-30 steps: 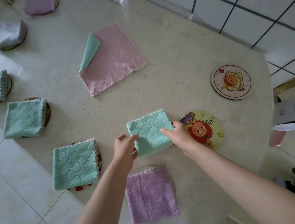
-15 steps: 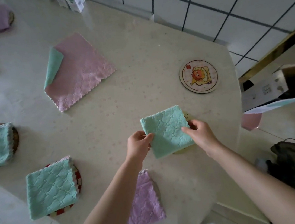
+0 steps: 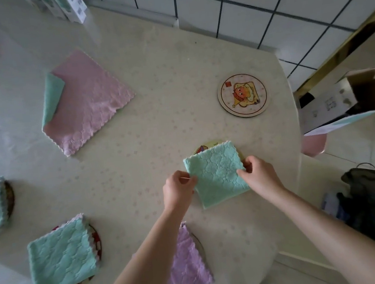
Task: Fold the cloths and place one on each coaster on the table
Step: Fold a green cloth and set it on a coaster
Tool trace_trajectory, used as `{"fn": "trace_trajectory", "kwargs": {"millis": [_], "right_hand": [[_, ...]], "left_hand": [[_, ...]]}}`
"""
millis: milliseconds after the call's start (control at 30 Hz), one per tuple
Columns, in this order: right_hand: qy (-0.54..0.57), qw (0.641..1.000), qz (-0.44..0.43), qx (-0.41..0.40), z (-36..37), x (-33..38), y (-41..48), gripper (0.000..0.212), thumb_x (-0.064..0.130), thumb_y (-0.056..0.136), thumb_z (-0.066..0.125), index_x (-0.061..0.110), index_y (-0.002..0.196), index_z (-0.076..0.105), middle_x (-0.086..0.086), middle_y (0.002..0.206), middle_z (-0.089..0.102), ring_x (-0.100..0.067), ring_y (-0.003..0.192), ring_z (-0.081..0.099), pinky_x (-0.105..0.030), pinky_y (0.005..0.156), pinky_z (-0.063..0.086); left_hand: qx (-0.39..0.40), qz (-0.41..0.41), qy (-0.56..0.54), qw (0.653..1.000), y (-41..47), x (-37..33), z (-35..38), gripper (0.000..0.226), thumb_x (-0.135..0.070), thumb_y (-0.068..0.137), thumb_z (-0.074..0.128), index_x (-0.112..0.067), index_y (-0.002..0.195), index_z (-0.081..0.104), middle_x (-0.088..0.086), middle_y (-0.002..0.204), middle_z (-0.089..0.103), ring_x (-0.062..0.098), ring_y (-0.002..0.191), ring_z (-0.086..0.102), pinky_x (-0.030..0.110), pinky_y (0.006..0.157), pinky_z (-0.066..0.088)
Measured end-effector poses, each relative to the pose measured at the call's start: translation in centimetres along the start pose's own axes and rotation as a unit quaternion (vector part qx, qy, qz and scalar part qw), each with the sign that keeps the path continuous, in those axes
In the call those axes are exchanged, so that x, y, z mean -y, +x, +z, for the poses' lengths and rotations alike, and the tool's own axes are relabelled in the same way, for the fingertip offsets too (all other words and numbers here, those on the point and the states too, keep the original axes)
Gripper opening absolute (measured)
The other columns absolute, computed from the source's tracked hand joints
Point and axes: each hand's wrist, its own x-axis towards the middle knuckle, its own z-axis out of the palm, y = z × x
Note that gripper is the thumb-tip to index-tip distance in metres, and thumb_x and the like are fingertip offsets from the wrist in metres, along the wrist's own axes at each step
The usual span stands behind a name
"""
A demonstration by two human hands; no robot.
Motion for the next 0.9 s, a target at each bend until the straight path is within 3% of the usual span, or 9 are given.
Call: {"fn": "trace_trajectory", "kwargs": {"millis": [67,167,233,367,433,500,667,800,900], "right_hand": [[-0.064,0.998,-0.003,-0.009,-0.3,0.5,0.3,0.024,0.028,0.083,0.061,0.018,0.104,0.055,-0.001,0.099,0.064,-0.025,0.092,0.061,-0.033,0.074,0.049],[-0.145,0.987,-0.047,-0.056,-0.6,2.0,0.7,0.032,0.023,0.087,0.057,0.016,0.117,0.049,-0.006,0.118,0.055,-0.029,0.104,0.055,-0.038,0.079,0.049],[-0.187,0.975,-0.094,-0.080,-0.5,3.6,1.1,0.033,0.021,0.089,0.054,0.014,0.121,0.046,-0.007,0.121,0.051,-0.028,0.107,0.051,-0.037,0.078,0.048],[-0.237,0.948,-0.201,-0.062,0.7,8.5,2.9,0.033,0.020,0.092,0.050,0.010,0.123,0.045,-0.007,0.121,0.052,-0.026,0.108,0.049,-0.036,0.080,0.049],[-0.243,0.940,-0.237,-0.041,1.6,11.5,4.2,0.031,0.019,0.093,0.049,0.010,0.122,0.045,-0.008,0.121,0.052,-0.026,0.108,0.049,-0.036,0.081,0.048],[-0.259,0.925,-0.277,-0.023,2.7,14.5,5.9,0.029,0.015,0.092,0.047,0.009,0.120,0.047,-0.009,0.121,0.051,-0.027,0.108,0.049,-0.037,0.080,0.047],[-0.300,0.889,-0.347,0.016,4.6,21.6,10.1,0.035,0.001,0.086,0.042,0.007,0.120,0.048,-0.012,0.123,0.049,-0.032,0.115,0.046,-0.041,0.086,0.047],[-0.363,0.841,-0.398,0.040,6.1,25.5,12.7,0.037,-0.007,0.084,0.040,0.003,0.120,0.045,-0.013,0.124,0.045,-0.031,0.115,0.045,-0.041,0.083,0.045],[-0.392,0.801,-0.452,0.021,7.6,27.3,14.9,0.048,-0.011,0.080,0.045,0.003,0.125,0.042,-0.013,0.129,0.043,-0.032,0.115,0.046,-0.041,0.085,0.048]], "left_hand": [[0.005,-0.005,-0.005,1.000,0.3,0.1,-0.1,0.005,-0.018,0.086,0.066,-0.015,0.090,0.067,-0.002,0.078,0.071,0.007,0.054,0.063,0.017,0.048,0.048],[0.010,-0.031,-0.042,0.999,0.9,0.2,-1.0,0.007,-0.016,0.089,0.062,-0.012,0.092,0.067,0.000,0.076,0.071,0.009,0.051,0.062,0.023,0.053,0.054],[0.008,-0.030,-0.040,0.999,1.6,0.3,-2.4,0.008,-0.017,0.090,0.059,-0.013,0.091,0.066,0.000,0.077,0.071,0.011,0.055,0.063,0.028,0.060,0.055],[-0.037,0.020,0.020,0.999,3.8,0.2,-6.8,0.010,-0.016,0.086,0.057,-0.019,0.084,0.066,0.001,0.081,0.071,0.018,0.067,0.066,0.023,0.057,0.050],[-0.072,0.060,0.084,0.992,5.2,0.2,-9.4,0.009,-0.019,0.085,0.059,-0.022,0.087,0.067,0.000,0.083,0.070,0.021,0.077,0.065,0.027,0.067,0.051],[-0.099,0.090,0.146,0.980,6.7,0.4,-11.9,0.014,-0.020,0.085,0.058,-0.021,0.095,0.068,-0.002,0.089,0.069,0.022,0.083,0.063,0.032,0.075,0.052],[-0.170,0.165,0.254,0.938,10.5,0.9,-17.5,0.020,-0.016,0.084,0.058,-0.019,0.102,0.066,0.001,0.102,0.066,0.025,0.097,0.058,0.037,0.076,0.052],[-0.204,0.225,0.330,0.894,13.4,1.5,-20.9,0.029,-0.007,0.079,0.061,-0.012,0.108,0.065,0.007,0.109,0.063,0.031,0.104,0.051,0.041,0.076,0.051],[-0.201,0.260,0.388,0.861,15.1,2.3,-22.8,0.045,-0.001,0.071,0.065,-0.011,0.115,0.061,0.008,0.117,0.059,0.033,0.111,0.049,0.044,0.085,0.048]]}}
